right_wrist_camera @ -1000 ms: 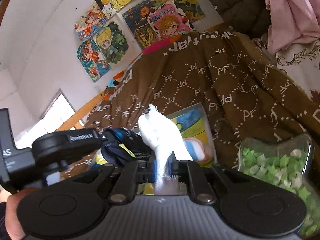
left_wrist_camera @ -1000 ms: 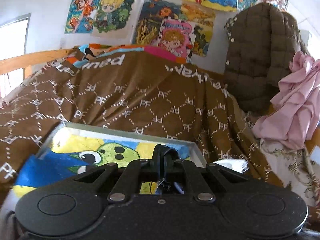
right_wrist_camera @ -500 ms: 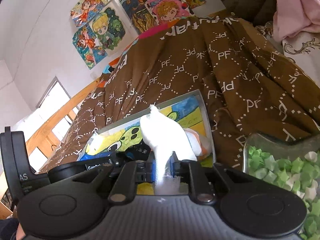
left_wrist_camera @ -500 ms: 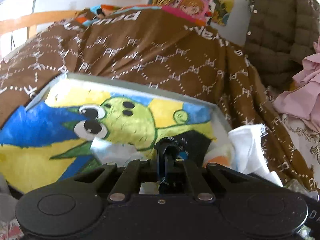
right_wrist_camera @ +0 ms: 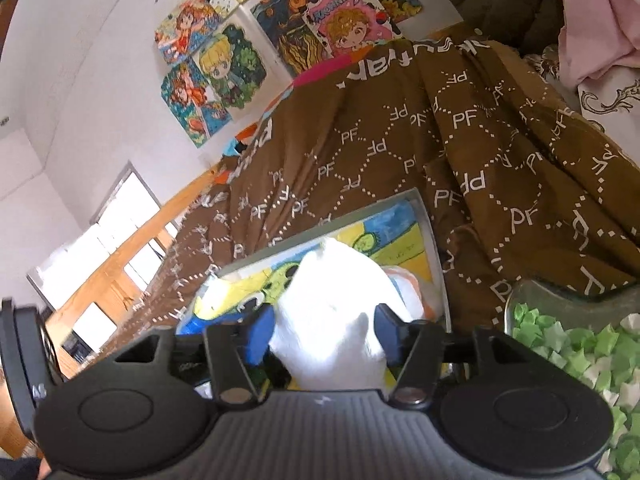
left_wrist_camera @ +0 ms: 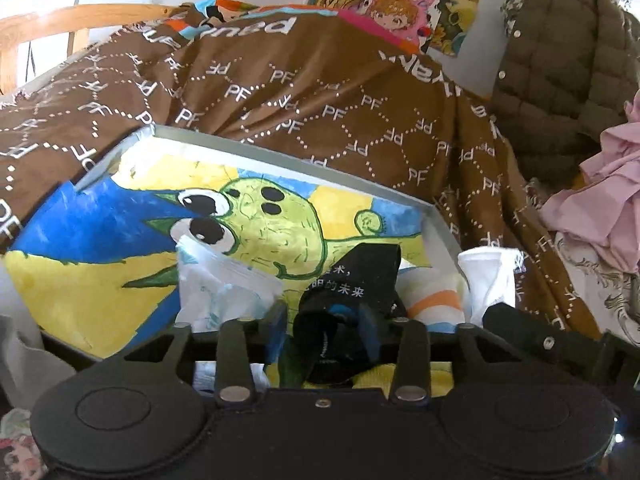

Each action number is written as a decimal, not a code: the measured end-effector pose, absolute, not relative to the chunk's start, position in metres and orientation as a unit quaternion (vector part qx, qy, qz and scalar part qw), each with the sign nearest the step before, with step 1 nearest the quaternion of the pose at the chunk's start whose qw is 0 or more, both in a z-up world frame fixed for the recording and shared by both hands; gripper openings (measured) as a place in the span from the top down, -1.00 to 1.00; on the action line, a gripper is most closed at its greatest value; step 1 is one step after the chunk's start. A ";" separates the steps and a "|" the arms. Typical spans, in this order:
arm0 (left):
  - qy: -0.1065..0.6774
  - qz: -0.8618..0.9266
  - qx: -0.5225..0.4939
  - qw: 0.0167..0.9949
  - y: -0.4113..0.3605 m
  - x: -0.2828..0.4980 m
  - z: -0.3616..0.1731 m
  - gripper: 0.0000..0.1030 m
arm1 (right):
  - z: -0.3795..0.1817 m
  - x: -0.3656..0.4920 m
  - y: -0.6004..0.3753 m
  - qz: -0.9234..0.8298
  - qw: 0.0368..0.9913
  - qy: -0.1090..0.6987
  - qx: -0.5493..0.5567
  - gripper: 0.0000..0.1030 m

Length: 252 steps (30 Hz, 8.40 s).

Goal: Organize soft objects
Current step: 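Carry the white sock and black cloth into the frog tray and open both tools, then withdraw both tools up from the tray toward the remaining clothes, then move the right tool toward the burlap drawstring pouch while the left tool approaches the grey face mask, then grasp the burlap pouch top with the right tool while the left tool grasps the grey mask loop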

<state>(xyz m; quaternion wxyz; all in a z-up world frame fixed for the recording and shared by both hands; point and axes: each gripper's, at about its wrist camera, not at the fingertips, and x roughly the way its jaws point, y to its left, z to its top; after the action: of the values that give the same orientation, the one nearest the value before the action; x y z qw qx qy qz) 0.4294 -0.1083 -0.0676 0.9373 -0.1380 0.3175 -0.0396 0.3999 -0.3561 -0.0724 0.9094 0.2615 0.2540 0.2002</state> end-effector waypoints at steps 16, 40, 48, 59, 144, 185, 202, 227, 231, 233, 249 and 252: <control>0.246 -0.010 -0.151 0.957 -0.073 0.365 0.001 -0.90 | -0.016 0.358 -0.369 0.216 0.934 0.167 0.230 -0.92; 0.172 -0.024 -0.154 0.973 -0.035 0.180 0.059 -0.98 | 0.051 0.191 -0.332 0.199 0.969 0.095 0.114 -0.99; 0.171 -0.016 -0.150 0.974 -0.030 0.131 0.050 -0.98 | 0.043 0.145 -0.309 0.185 0.973 0.116 0.068 -0.99; 0.179 -0.014 -0.126 0.976 -0.031 0.085 0.034 -0.98 | 0.033 0.106 -0.302 0.178 0.975 0.123 0.053 -0.99; 0.291 -0.077 -0.067 0.951 -0.021 0.177 -0.039 -0.98 | -0.033 0.202 -0.281 0.138 0.915 0.378 0.031 -0.99; 0.355 -0.265 -0.232 0.866 -0.121 0.239 -0.120 -0.96 | -0.055 0.302 -0.328 0.208 0.911 0.334 0.123 -0.99; 0.334 -0.239 -0.297 0.862 -0.133 0.237 -0.129 -0.93 | -0.061 0.322 -0.300 0.213 0.928 0.307 0.002 -0.94; 0.339 -0.229 -0.302 0.861 -0.124 0.239 -0.142 0.38 | -0.074 0.323 -0.291 0.230 0.906 0.356 -0.017 -0.12; 0.339 -0.227 -0.293 0.864 -0.124 0.238 -0.144 0.55 | -0.075 0.324 -0.293 0.232 0.902 0.365 -0.004 0.06; 0.340 -0.226 -0.289 0.866 -0.124 0.237 -0.145 0.60 | -0.074 0.324 -0.293 0.232 0.901 0.368 -0.003 0.10; 0.338 -0.229 -0.255 0.876 -0.129 0.238 -0.147 0.74 | -0.066 0.317 -0.297 0.218 0.909 0.354 0.022 0.65; 0.336 -0.224 -0.243 0.882 -0.130 0.234 -0.143 0.77 | -0.058 0.308 -0.299 0.208 0.920 0.330 0.016 0.66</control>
<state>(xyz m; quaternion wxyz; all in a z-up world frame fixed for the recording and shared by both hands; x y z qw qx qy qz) 0.2345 -0.1299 -0.1428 0.8818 -0.2427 0.3364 -0.2244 0.3081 -0.2993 -0.0581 0.9205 0.0160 0.3303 0.2081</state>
